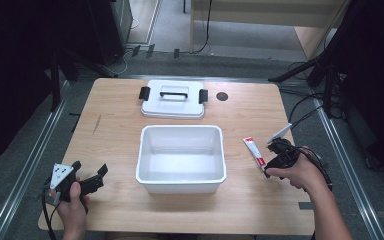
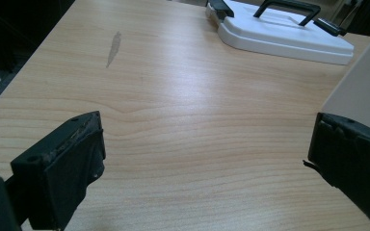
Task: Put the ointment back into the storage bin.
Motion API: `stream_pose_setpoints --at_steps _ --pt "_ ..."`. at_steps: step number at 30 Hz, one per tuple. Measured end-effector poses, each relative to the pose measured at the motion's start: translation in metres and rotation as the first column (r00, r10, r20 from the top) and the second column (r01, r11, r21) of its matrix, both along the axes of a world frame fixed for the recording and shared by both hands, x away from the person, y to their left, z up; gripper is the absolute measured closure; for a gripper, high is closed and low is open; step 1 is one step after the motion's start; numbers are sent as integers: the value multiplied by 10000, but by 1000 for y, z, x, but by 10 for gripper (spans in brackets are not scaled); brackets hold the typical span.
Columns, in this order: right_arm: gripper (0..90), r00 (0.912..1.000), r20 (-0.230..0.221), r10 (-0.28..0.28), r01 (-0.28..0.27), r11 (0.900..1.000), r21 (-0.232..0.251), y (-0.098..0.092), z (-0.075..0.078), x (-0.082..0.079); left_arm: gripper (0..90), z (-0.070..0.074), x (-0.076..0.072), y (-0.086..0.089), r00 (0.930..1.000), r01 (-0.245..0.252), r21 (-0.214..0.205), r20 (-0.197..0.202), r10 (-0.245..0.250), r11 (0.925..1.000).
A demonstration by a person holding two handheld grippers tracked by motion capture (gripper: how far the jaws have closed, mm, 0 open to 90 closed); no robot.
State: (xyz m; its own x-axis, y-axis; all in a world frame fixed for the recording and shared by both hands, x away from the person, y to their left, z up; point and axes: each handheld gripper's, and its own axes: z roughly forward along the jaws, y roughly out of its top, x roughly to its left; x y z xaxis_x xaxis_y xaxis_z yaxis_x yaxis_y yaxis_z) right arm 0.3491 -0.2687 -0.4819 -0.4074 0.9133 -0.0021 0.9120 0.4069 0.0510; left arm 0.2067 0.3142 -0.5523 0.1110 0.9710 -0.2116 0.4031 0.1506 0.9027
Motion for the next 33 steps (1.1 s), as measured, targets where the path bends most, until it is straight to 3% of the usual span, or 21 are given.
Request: stream_pose_setpoints --at_steps 12,24,33 --pt "403 9996 -288 76 -78 10000 -51 22 -5 29 3 0 0 0 10000 33 -2 -44 -33 10000" --pt "499 10000 -76 -54 55 9999 90 33 -12 42 3 0 0 0 10000 31 -20 -59 -31 10000" --pt "597 9996 -214 -186 189 9998 96 38 -17 50 3 0 0 0 10000 26 -11 -55 -26 10000"
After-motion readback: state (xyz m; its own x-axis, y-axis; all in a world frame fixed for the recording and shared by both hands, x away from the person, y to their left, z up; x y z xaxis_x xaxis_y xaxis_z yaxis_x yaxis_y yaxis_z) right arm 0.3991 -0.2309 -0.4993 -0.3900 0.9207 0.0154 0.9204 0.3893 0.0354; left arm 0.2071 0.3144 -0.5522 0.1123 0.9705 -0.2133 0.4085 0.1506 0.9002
